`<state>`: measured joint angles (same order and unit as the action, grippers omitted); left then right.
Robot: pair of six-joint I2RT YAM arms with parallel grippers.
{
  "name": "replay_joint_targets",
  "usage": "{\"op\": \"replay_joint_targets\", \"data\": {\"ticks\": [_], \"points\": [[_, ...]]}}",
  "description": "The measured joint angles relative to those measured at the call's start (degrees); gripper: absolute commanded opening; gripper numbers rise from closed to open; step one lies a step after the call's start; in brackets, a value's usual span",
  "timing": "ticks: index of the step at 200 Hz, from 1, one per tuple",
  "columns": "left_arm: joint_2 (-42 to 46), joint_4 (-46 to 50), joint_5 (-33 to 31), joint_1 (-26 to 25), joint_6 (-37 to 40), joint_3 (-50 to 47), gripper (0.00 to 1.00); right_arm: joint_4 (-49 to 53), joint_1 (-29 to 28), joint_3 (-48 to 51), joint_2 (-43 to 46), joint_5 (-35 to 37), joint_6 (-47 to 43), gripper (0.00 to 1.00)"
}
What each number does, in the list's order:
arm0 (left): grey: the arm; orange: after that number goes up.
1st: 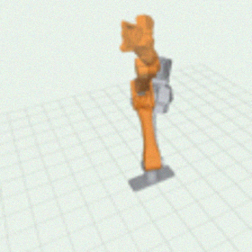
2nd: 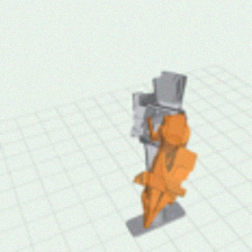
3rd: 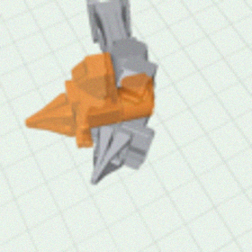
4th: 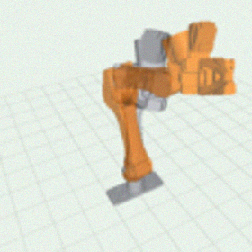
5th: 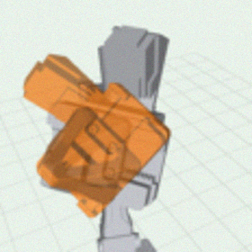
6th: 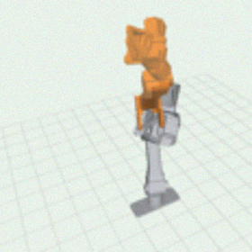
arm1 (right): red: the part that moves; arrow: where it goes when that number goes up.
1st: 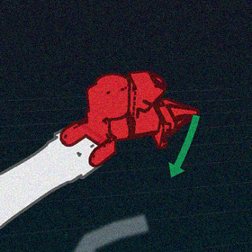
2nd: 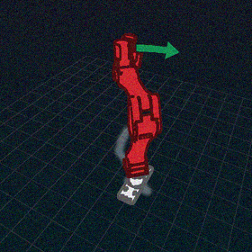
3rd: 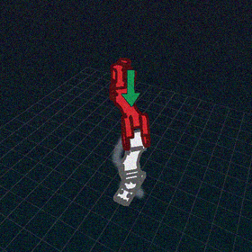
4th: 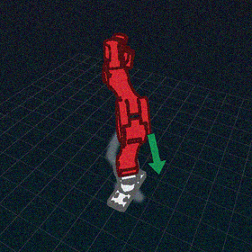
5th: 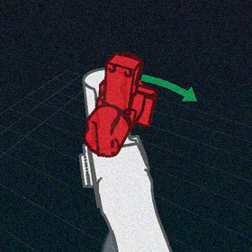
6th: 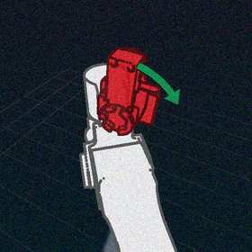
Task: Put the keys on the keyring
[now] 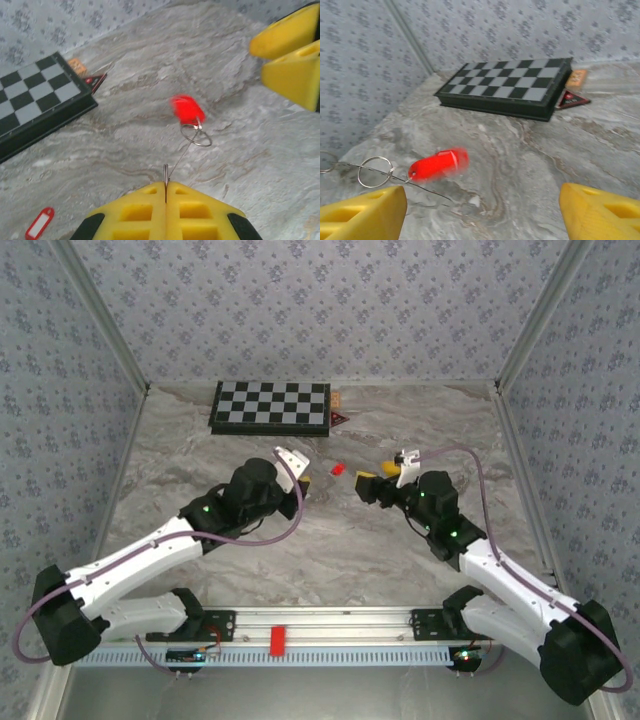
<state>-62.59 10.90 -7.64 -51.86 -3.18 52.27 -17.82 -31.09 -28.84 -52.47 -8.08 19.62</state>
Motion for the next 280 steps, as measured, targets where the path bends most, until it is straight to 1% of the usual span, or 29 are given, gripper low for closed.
{"op": "replay_joint_targets", "data": {"ticks": [30,58,109,144,172,197,212,231,250,280], "points": [[1.0,-0.9,3.6,0.5,0.4,0.6,0.0,0.0,-0.5,0.0,2.6,-1.9,0.0,0.81],[1.1,-0.9,5.5,0.9,0.3,0.6,0.0,0.3,-0.6,-0.3,4.4,-2.8,-0.2,0.81],[1.1,-1.3,6.6,1.1,0.1,0.6,0.0,1.1,-1.5,-0.5,4.8,-3.6,-1.1,0.82],[1.1,-1.3,6.0,1.6,-0.8,0.6,0.0,1.4,-2.9,-0.5,4.8,-3.8,-2.0,0.82],[0.9,-1.3,2.9,1.6,-2.5,0.7,0.0,1.5,-4.2,-0.5,4.8,-3.7,-3.0,0.83],[-1.1,-1.3,-0.7,1.6,-5.6,1.7,0.0,1.8,-4.7,-0.5,4.8,-3.2,-3.7,0.83],[-2.6,-0.4,-5.0,1.6,-8.2,2.6,0.0,2.0,-4.7,-0.5,4.8,-2.9,-3.9,0.83],[-4.6,2.1,-12.8,1.6,-12.3,3.6,0.0,2.0,-4.7,-0.5,4.8,-2.3,-4.1,0.83],[-6.2,4.4,-19.1,1.6,-15.9,3.8,0.0,2.0,-4.7,-0.5,4.8,-2.2,-4.1,0.82],[-7.8,6.4,-26.0,1.2,-20.6,3.8,0.0,1.7,-4.8,-0.4,4.4,-2.5,-3.7,0.77]]}}
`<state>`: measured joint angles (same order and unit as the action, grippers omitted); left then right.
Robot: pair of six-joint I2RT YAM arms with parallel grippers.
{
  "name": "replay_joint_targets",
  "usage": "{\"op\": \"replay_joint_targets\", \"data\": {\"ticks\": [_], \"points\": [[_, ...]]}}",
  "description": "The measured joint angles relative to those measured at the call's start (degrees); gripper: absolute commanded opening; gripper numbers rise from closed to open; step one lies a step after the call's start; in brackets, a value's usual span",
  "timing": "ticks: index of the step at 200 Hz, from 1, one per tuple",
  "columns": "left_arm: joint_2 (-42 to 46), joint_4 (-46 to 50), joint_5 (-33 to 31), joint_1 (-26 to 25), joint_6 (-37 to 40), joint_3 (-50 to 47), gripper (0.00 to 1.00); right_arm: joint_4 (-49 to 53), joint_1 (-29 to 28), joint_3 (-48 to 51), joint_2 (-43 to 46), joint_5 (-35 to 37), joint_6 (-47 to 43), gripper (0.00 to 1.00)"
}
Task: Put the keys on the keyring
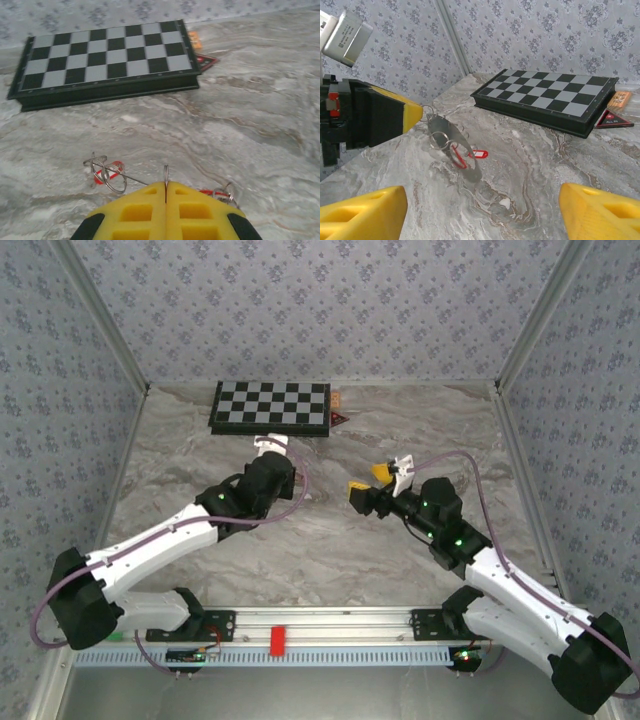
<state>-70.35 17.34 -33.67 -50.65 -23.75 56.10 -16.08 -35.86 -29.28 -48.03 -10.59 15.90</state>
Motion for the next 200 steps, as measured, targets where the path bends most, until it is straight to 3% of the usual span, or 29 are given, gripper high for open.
{"op": "replay_joint_targets", "data": {"ticks": [17,35,54,120,139,162,200], "points": [[-1.2,1.2,-3.7,-0.1,-3.3,0.2,0.0,-0.9,-0.1,0.3,-1.3,-0.8,0.6,0.68],[-3.1,2.5,-6.7,-0.2,-6.8,0.5,0.0,-2.1,-0.2,1.6,-3.4,-1.7,2.1,0.51],[-5.8,4.3,-8.9,-0.5,-10.9,1.0,0.0,-3.4,-0.4,2.7,-6.4,-3.4,4.0,0.43],[-10.6,7.9,-10.5,-1.7,-18.9,3.7,0.0,-10.8,-6.3,3.3,-20.0,-8.3,9.2,0.4],[-10.6,7.8,-10.5,-2.3,-19.6,3.8,0.0,-13.9,-7.0,2.9,-24.6,-9.0,11.1,0.35],[-10.6,7.8,-10.5,-3.3,-20.5,3.8,0.0,-15.5,-6.3,0.9,-30.6,-10.1,13.8,0.3],[-10.6,7.6,-8.9,-5.1,-23.7,3.5,0.0,-16.4,-1.0,-0.5,-34.1,-12.9,18.0,0.32]]}}
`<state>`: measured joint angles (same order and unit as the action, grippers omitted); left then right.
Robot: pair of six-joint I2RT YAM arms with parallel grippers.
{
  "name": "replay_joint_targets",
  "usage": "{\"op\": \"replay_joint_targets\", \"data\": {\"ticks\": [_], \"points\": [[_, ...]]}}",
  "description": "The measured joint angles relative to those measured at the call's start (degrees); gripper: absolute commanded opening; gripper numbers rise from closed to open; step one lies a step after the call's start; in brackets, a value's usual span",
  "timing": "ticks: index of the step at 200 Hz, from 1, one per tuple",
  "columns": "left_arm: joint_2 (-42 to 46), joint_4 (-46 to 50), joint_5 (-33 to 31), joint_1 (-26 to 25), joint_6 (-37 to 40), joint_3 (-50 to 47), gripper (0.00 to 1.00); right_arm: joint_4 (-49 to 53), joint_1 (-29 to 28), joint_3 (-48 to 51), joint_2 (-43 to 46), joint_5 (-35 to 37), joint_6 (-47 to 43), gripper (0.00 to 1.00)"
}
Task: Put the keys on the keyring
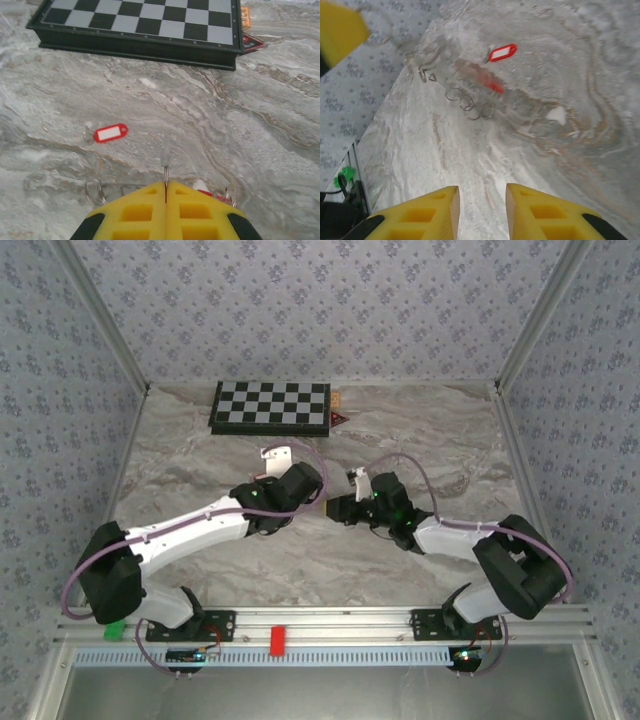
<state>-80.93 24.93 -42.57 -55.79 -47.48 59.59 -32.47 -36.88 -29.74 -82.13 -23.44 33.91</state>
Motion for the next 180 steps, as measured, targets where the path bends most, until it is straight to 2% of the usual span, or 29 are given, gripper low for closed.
{"op": "replay_joint_targets", "data": {"ticks": [31,85,151,180], "points": [[-1.0,-1.2,1.2,-2.3,-3.9,-0.8,0.0,1.6,3.9,0.4,2.5,0.3,1.3,0.33],[-9.0,-2.2,1.5,-6.8,-10.1,-0.8,0.0,8.7,9.0,3.3,14.1,4.0,0.8,0.34],[-13.5,-1.0,2.0,-8.0,-11.5,1.6,0.0,11.7,9.7,5.0,17.6,5.7,-0.5,0.34],[-13.7,0.2,0.5,-7.0,-9.3,4.9,0.0,11.7,9.7,5.7,17.6,5.6,-0.5,0.34]]}}
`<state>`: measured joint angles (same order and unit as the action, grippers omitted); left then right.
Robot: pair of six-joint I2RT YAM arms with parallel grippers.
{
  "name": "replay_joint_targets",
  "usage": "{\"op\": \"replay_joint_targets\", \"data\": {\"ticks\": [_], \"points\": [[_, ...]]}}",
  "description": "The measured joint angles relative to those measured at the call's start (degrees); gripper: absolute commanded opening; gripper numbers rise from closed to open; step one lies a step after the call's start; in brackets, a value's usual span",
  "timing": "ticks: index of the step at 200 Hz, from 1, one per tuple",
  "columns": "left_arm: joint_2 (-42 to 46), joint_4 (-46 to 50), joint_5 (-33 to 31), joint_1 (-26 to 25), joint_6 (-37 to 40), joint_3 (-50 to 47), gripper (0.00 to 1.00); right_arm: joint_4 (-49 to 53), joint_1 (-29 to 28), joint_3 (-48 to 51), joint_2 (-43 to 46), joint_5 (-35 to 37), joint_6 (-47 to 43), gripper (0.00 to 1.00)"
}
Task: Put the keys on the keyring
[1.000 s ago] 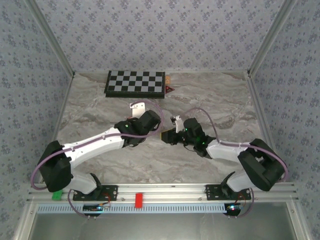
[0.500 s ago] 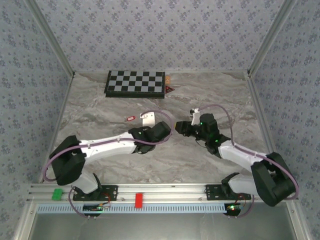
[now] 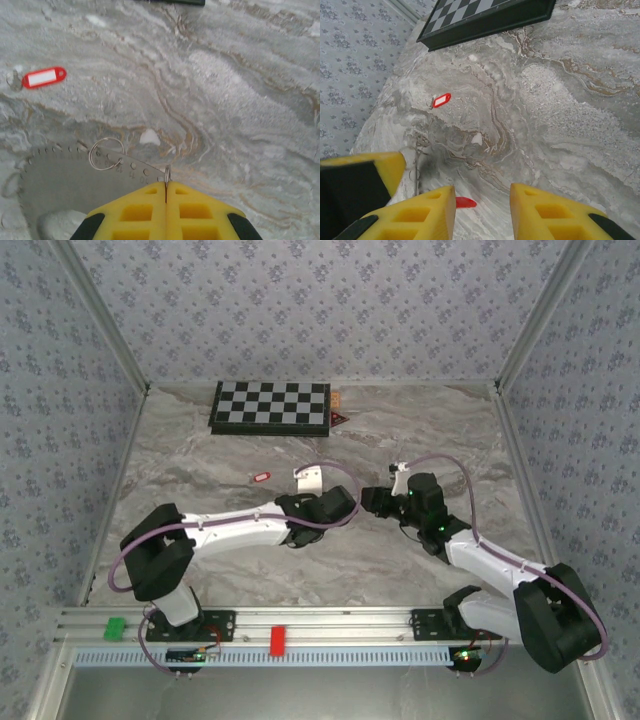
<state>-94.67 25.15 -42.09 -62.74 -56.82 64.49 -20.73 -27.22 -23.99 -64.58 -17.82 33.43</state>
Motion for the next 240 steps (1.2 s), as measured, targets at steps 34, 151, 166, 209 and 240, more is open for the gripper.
{"op": "replay_joint_targets", "data": {"ticks": [34,151,166,209,240], "points": [[1.7,1.6,-3.1,4.2,3.3,2.0,0.0,0.0,0.0,0.2,0.0,0.0,0.0,0.34],[8.6,-0.2,-3.3,1.0,-1.7,-4.3,0.0,-2.3,-3.7,-0.4,-8.1,-2.6,0.2,0.33],[8.2,-1.1,-2.3,0.5,-3.2,-5.1,0.0,-2.1,-3.7,-1.1,-10.0,-2.6,0.5,0.33],[2.2,-4.4,2.8,-1.2,-7.5,-6.3,0.0,-1.7,-1.7,-1.4,-11.4,-2.8,1.3,0.33],[-4.0,-6.8,7.3,-1.4,-9.4,-6.5,0.0,-0.3,-0.1,-1.4,-9.0,-2.4,1.3,0.34]]}}
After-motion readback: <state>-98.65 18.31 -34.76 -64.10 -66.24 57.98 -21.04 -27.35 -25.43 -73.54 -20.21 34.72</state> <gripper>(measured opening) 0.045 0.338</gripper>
